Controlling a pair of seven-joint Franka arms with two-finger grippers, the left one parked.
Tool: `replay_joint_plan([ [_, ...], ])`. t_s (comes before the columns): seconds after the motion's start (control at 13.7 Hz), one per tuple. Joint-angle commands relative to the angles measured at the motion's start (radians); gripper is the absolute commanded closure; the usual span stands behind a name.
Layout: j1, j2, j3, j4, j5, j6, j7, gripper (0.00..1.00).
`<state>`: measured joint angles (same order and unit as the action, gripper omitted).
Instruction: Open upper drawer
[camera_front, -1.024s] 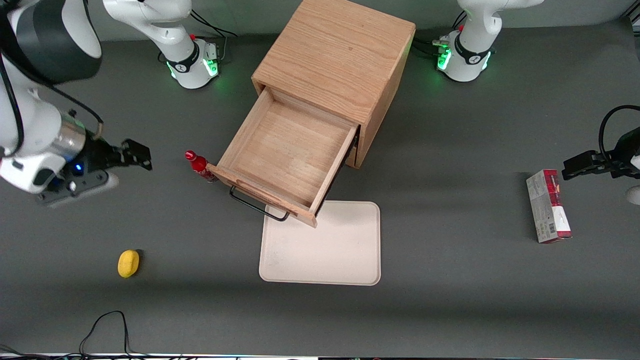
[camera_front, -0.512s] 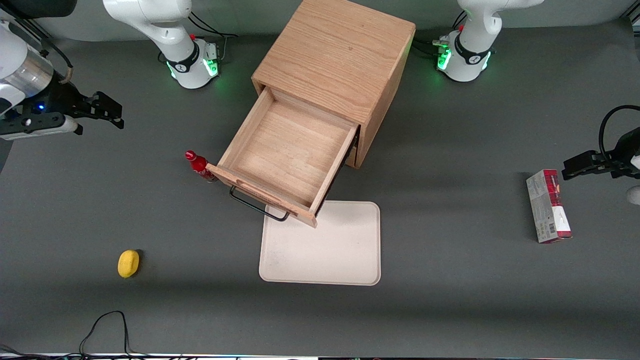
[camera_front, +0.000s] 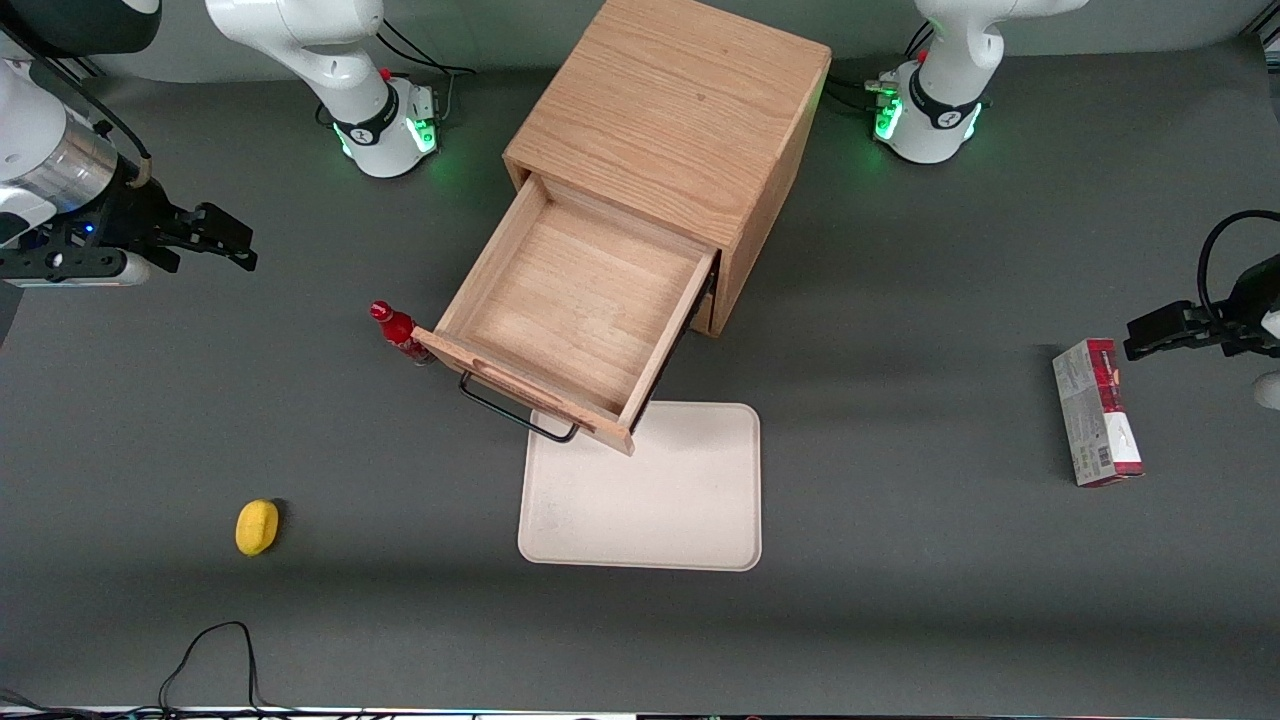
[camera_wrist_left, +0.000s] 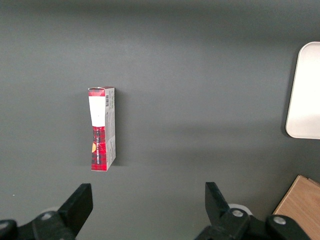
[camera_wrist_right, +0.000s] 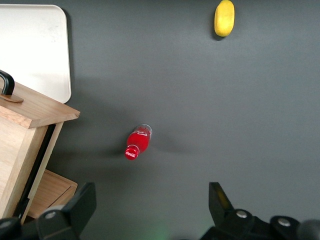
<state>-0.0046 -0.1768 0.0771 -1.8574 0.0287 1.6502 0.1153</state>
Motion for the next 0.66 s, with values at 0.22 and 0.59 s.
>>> replay_joint_plan([
  [0.22,0.009,0.025,-0.002,0.033,0.011,0.0,0.018,0.0],
  [0.59,0.009,0.057,0.0,0.075,0.013,-0.018,0.027,0.0],
])
